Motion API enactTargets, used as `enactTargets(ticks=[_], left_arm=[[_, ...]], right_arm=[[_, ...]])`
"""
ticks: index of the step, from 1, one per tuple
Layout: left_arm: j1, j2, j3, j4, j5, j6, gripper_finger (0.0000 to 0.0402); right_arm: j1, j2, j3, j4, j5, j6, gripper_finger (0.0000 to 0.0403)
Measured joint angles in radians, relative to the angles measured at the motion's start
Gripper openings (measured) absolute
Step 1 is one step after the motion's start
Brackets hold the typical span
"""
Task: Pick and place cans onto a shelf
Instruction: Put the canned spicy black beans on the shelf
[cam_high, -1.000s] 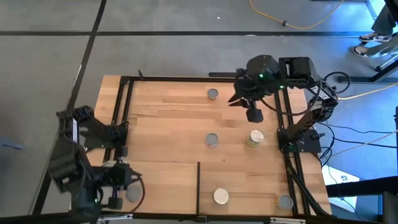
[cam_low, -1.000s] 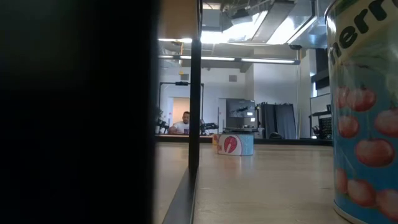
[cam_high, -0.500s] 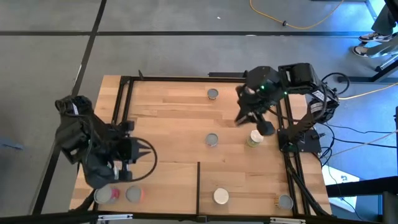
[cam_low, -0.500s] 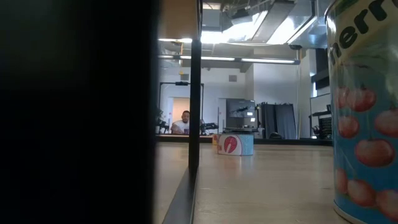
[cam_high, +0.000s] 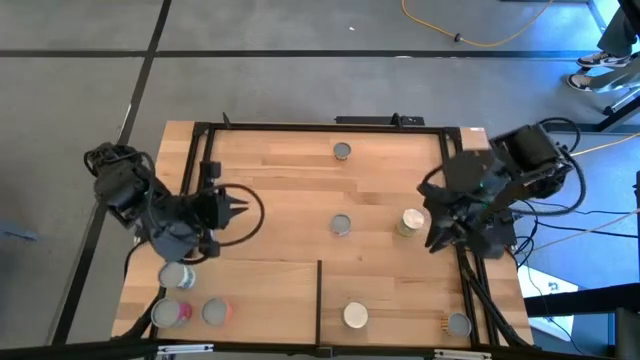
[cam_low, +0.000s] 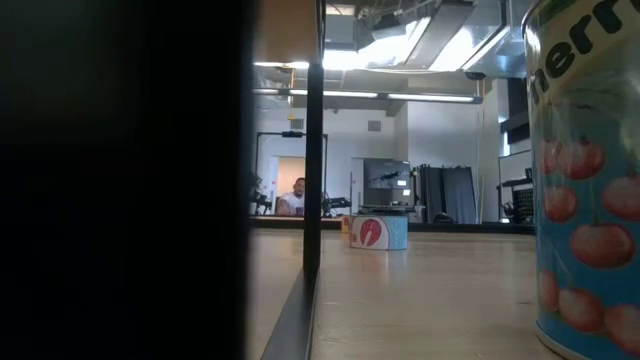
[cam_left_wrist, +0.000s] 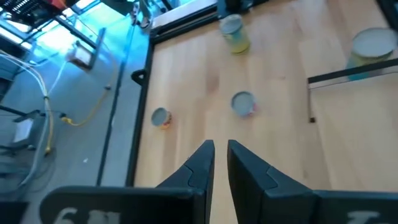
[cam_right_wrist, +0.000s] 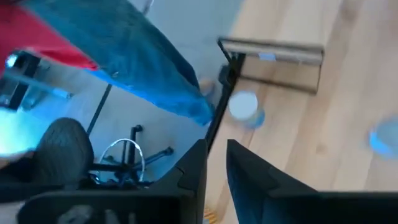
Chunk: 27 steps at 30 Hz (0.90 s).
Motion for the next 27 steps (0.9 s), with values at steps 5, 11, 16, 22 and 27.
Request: enactTargets(ticks=[5, 11, 16, 22, 27], left_arm=[[0.043, 0.0, 0.0, 0.0, 0.029, 0.053, 0.0037], [0.099, 0.0, 0.0, 0.0, 0.091, 0.077, 0.0037], [0.152, 0.0, 0.0, 0.0, 0.135, 0.136, 0.0038], [0.212, 0.0, 0.0, 0.049, 0.279, 0.26, 0.0036], [0.251, 0.0, 0.0, 0.114, 0.43, 0.313, 0.0037]], right_arm=[[0.079, -0.03, -0.104, 0.001, 0.079, 0.181, 0.0064], [0.191, -0.06, -0.292, 0.001, 0.082, 0.32, 0.0064], [0.315, -0.066, -0.471, -0.001, -0.056, 0.439, 0.0064], [0.415, -0.066, -0.606, 0.009, -0.116, 0.477, 0.0064], [0.466, -0.067, -0.673, 0.105, -0.118, 0.474, 0.0064]])
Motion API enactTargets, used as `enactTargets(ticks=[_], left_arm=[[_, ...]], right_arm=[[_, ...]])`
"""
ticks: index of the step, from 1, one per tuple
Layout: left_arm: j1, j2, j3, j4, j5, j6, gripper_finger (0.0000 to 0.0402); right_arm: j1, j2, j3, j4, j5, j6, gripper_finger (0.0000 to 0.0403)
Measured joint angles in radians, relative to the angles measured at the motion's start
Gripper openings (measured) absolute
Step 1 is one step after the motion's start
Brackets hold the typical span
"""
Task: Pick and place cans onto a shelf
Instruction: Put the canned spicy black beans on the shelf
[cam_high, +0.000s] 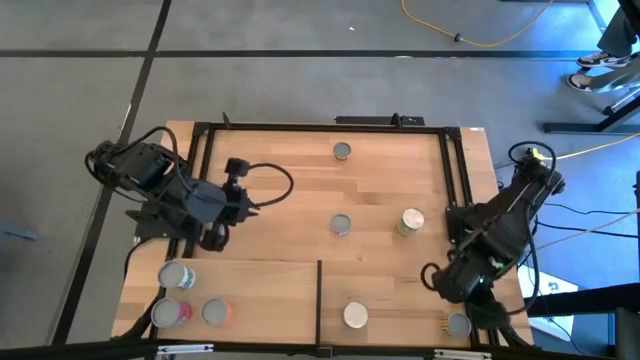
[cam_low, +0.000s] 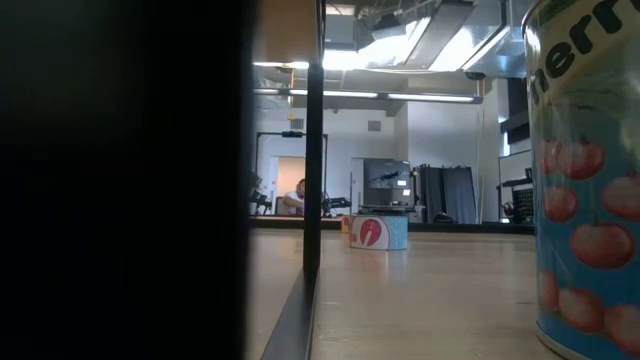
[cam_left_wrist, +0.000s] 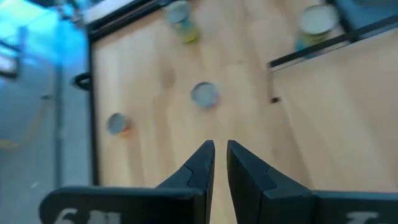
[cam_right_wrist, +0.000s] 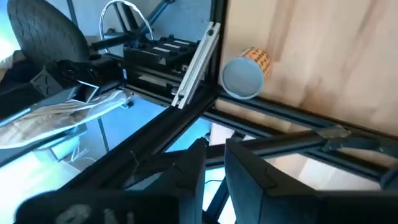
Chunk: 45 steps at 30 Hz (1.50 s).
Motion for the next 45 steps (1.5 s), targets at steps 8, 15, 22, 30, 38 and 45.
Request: enactTargets(ticks=[8, 15, 22, 30, 38, 45], left_arm=[[0.045, 0.01, -0.001, 0.012, 0.094, -0.081, 0.0036], [0.07, 0.009, -0.001, 0.064, 0.087, -0.113, 0.0034], [0.073, 0.009, -0.001, 0.122, 0.082, -0.113, 0.0036], [0.073, 0.009, -0.001, 0.124, 0.06, -0.159, 0.0037], [0.073, 0.009, -0.001, 0.126, 0.058, -0.169, 0.0036], [0.073, 0.01, -0.001, 0.127, 0.058, -0.169, 0.0034]], right_arm=[[0.115, 0.0, -0.16, 0.235, 0.061, -0.015, 0.0064], [0.198, 0.001, -0.326, 0.44, 0.149, -0.008, 0.0064], [0.256, 0.001, -0.474, 0.488, 0.231, -0.036, 0.0064], [0.271, 0.002, -0.609, 0.669, 0.263, -0.026, 0.0064], [0.271, 0.002, -0.637, 0.699, 0.305, -0.027, 0.0064], [0.289, 0.002, -0.637, 0.698, 0.307, -0.031, 0.0064]])
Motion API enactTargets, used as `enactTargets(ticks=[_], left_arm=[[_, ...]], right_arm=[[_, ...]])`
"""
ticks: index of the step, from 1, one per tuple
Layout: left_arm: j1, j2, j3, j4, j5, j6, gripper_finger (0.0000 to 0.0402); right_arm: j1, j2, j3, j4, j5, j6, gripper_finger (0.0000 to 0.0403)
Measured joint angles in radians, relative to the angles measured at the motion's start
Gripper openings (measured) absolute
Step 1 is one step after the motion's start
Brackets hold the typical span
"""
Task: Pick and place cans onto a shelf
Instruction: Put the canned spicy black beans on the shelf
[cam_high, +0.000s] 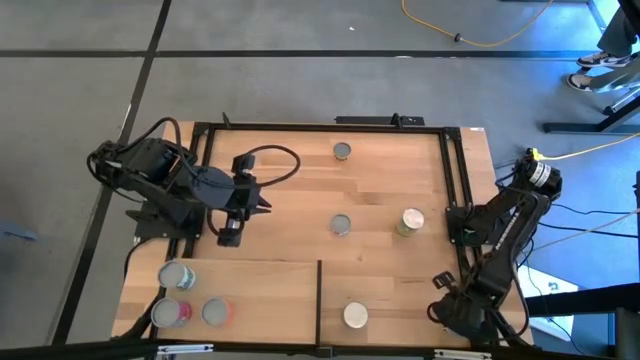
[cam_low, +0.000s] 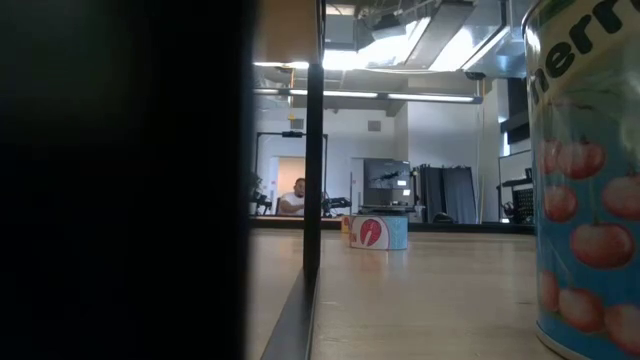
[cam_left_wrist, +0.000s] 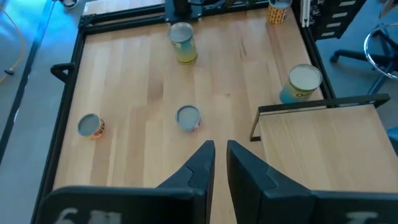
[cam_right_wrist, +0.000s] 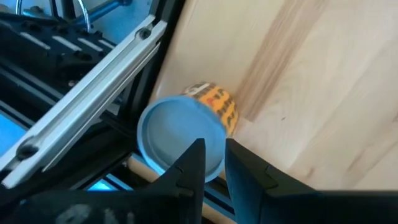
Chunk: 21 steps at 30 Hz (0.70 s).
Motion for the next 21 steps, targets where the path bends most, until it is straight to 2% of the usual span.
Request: enactTargets(ticks=[21], left_arm=[[0.0, 0.0, 0.0, 0.0, 0.0, 0.001, 0.0036]], right_arm=[[0.032, 0.049, 0.0, -0.006, 0.047, 0.005, 0.0064]])
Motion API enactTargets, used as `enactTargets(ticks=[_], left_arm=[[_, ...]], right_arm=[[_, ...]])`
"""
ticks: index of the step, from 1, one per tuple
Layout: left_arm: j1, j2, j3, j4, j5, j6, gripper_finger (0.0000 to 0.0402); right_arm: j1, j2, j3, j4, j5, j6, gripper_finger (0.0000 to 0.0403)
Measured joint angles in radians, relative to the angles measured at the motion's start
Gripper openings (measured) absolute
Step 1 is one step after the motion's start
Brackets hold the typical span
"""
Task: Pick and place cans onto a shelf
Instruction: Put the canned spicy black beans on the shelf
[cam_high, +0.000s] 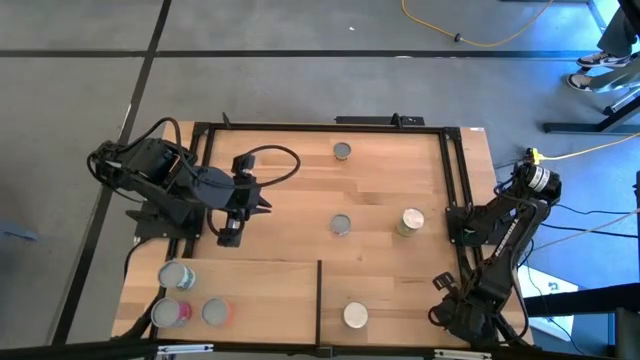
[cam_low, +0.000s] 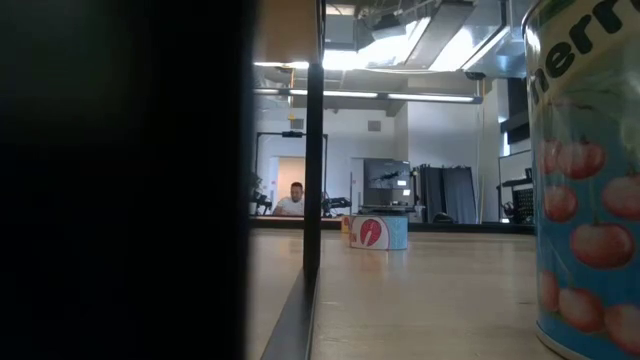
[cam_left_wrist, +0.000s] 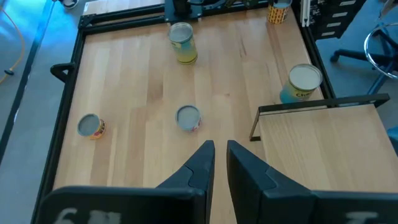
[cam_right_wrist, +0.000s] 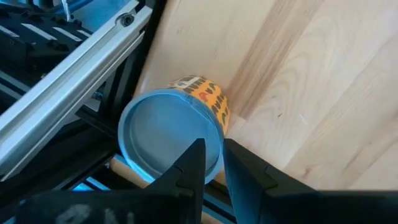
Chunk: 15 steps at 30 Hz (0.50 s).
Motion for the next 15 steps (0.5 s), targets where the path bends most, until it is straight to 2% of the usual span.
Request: enactTargets(ticks=[5, 15], left_arm=[[0.0, 0.0, 0.0, 0.0, 0.0, 0.0, 0.0034], [0.0, 0.0, 0.001, 0.0, 0.0, 0.0, 0.0033]], right_arm=[[0.0, 0.002, 0.0, -0.003, 0.04, 0.0, 0.0064], [0.0, 0.005, 0.0, -0.004, 0.039, 0.026, 0.0064]])
